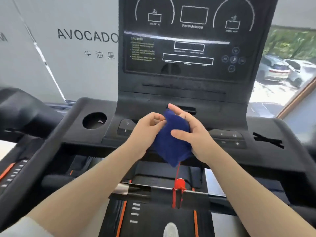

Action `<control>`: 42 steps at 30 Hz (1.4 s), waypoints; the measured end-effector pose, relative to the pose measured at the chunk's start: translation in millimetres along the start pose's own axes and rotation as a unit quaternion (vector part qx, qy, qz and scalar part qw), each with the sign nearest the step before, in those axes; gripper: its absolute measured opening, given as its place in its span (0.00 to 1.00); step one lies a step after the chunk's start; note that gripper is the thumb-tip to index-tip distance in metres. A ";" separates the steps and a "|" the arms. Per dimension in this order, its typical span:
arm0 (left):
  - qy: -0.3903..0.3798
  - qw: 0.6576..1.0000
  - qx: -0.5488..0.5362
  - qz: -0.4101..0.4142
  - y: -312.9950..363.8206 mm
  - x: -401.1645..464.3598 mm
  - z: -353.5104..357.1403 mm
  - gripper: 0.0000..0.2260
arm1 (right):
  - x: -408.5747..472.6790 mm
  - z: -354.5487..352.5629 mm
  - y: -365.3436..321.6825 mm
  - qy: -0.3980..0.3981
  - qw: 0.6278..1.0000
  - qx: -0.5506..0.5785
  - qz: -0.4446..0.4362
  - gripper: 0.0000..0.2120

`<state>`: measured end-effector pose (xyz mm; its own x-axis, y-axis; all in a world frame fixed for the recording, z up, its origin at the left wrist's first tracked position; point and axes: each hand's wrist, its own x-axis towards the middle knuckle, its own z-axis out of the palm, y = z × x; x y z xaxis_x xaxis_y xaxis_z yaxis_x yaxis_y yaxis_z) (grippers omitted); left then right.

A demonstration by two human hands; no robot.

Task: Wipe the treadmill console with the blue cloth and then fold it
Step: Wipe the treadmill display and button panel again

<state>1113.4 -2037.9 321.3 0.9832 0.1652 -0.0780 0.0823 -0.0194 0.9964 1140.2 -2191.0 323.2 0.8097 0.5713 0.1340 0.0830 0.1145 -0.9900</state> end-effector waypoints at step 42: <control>-0.083 0.996 -0.003 -0.042 -23.2 145.1 -167.8 0.37 | 176.6 68.4 90.5 0.279 0.681 -0.660 -0.148 0.26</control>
<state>1226.7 -1848.0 292.3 0.9863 0.0014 -0.1650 0.1650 -0.0073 0.9863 1251.0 -2024.2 260.3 0.7086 0.2419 0.6629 0.4424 -0.8841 -0.1504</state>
